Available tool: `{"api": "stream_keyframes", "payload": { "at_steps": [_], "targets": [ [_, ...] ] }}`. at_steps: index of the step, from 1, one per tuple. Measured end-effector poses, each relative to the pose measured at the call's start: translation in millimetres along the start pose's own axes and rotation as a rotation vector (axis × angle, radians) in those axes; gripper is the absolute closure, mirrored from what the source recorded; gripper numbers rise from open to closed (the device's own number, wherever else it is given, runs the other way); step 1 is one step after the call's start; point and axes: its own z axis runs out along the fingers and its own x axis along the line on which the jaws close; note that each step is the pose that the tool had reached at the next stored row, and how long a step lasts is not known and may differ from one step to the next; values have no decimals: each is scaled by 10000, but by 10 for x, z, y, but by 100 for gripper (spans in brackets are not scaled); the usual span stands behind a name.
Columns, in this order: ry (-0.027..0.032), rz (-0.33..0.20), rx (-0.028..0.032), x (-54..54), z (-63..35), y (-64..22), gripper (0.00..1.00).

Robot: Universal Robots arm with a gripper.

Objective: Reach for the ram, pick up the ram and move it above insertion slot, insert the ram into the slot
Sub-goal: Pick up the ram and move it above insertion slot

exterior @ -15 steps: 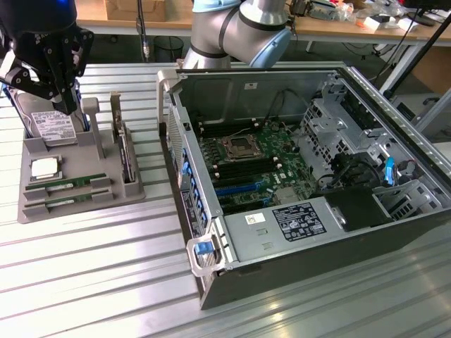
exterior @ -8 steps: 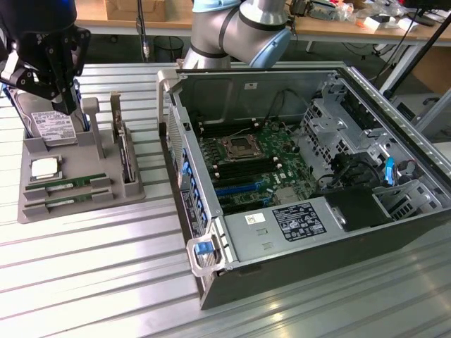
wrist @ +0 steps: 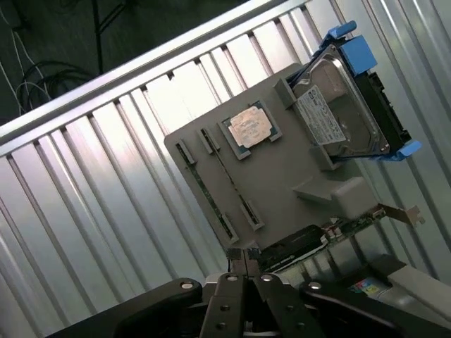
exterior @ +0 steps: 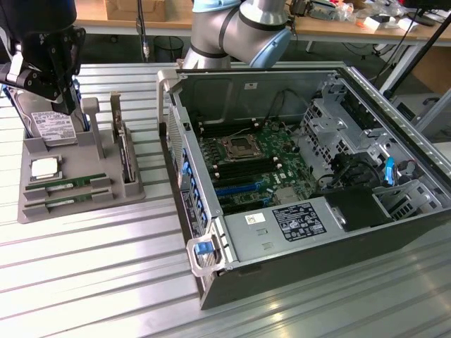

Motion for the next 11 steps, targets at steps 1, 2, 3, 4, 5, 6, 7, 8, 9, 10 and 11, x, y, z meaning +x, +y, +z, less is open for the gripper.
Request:
{"api": "stream_keyframes", "payload": {
  "at_steps": [1,2,3,4,5,6,7,8,9,10,11],
  "targets": [
    [3,-71,-2,0,0,0,89],
    [7,-146,-4,0,0,0,89],
    [11,-249,-6,0,0,0,89],
    [14,-321,-8,0,0,0,89],
    [17,-410,-10,0,0,0,89],
    [21,-493,-12,0,0,0,89],
    [25,-577,-15,0,0,0,89],
    [34,-779,-19,0,0,0,89],
    [45,-1016,-25,0,0,0,89],
    [53,-1194,-29,0,0,0,89],
    [57,-1311,-32,0,0,0,89]
  ]
}}
